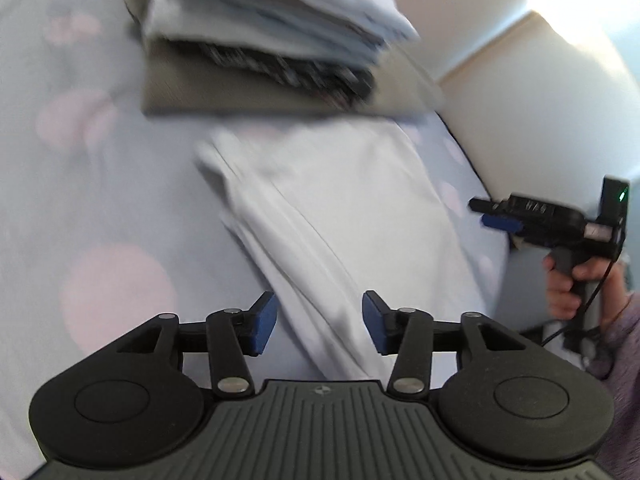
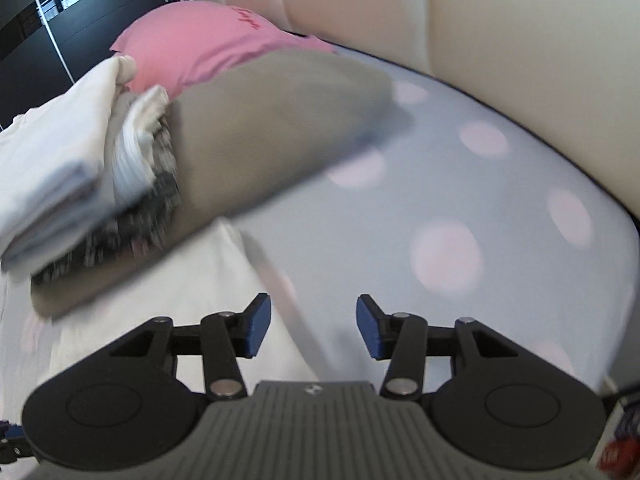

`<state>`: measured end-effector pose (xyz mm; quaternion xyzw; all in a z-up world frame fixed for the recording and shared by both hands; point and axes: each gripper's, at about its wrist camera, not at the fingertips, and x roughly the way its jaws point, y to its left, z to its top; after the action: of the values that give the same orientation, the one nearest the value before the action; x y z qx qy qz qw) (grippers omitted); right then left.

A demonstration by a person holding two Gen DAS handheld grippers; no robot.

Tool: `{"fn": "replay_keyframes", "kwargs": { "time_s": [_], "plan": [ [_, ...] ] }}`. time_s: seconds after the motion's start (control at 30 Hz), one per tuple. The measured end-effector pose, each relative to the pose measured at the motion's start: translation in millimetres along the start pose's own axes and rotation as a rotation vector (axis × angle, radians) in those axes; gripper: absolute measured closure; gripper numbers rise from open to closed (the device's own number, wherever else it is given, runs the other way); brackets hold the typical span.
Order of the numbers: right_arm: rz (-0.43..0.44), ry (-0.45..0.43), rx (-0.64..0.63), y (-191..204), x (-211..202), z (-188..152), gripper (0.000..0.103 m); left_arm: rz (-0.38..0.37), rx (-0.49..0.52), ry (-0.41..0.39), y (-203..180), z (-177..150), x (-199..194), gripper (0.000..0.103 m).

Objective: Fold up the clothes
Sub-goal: 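Lower the white shirt onto the bed beside the stack and open both grippers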

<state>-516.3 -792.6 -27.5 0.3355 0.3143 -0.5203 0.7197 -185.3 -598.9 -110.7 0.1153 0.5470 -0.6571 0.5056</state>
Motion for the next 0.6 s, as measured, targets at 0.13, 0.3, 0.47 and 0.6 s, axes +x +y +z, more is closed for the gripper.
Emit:
{"fn": "replay_keyframes", "kwargs": {
  "time_s": [0.13, 0.3, 0.47, 0.6],
  "plan": [
    [-0.014, 0.04, 0.024, -24.4, -20.9, -51.2, 0.052, -0.018, -0.02, 0.064, -13.7, -26.0, 8.8, 0.057],
    [0.016, 0.039, 0.109, -48.5, -39.3, -97.1, 0.046, -0.03, -0.054, 0.11, -20.4, -51.2, 15.7, 0.056],
    [0.058, 0.016, 0.209, -64.8, -37.0, -121.1, 0.044, -0.034, -0.058, 0.163, -25.7, -73.3, 25.9, 0.056],
    [0.078, -0.008, 0.297, -76.6, -29.2, -130.1, 0.045, -0.034, -0.03, 0.183, -30.0, -84.2, 30.8, 0.06]
  ]
}}
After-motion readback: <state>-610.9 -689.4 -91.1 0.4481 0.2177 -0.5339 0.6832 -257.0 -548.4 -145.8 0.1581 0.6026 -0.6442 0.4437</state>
